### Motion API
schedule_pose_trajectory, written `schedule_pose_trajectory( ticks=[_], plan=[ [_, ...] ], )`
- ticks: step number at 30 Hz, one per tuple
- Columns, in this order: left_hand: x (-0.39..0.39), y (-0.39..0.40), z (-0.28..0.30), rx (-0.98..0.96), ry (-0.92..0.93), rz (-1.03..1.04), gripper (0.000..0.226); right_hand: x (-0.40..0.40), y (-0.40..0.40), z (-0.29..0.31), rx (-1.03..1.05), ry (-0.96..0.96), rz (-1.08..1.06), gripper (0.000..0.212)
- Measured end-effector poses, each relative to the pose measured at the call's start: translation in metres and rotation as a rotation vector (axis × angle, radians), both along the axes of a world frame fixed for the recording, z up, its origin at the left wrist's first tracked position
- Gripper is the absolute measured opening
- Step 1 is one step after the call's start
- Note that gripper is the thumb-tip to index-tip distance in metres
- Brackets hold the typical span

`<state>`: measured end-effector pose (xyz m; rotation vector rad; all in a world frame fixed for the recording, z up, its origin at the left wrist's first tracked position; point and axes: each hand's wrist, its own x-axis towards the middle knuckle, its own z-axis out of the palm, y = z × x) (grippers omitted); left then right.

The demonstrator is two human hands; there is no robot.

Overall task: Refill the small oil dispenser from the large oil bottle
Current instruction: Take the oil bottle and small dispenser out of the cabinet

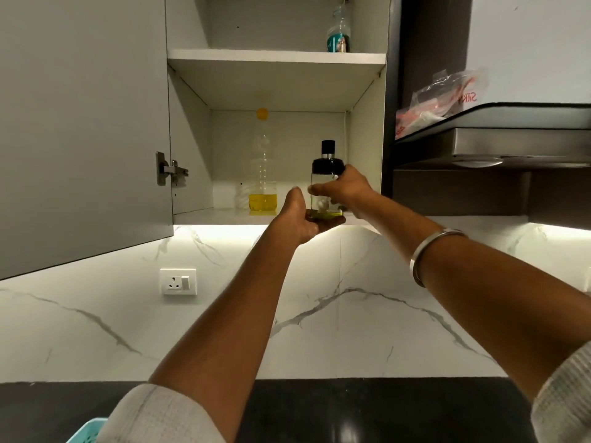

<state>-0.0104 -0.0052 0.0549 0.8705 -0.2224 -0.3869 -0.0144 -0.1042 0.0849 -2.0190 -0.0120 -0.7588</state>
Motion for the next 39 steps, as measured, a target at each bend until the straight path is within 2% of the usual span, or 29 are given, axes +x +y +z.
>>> schedule_pose_trajectory(
  ticks=[6,16,22,35,39],
  plan=[
    [-0.027,0.009,-0.026,-0.024,-0.010,0.008,0.063,-0.027,0.005,-0.026,-0.008,-0.010,0.020,0.071],
    [-0.055,0.024,-0.088,-0.013,0.101,-0.023,0.069,-0.059,0.013,-0.096,0.003,0.028,0.073,0.072],
    [-0.054,0.029,-0.137,-0.025,0.196,-0.024,0.062,-0.068,0.021,-0.148,-0.045,0.069,0.056,0.071],
    [-0.046,0.035,-0.238,0.106,0.280,0.004,0.060,-0.061,0.032,-0.258,-0.054,0.156,-0.020,0.073],
    [-0.044,0.036,-0.270,0.188,0.305,0.005,0.054,-0.059,0.037,-0.294,-0.045,0.195,-0.024,0.069]
  ],
)
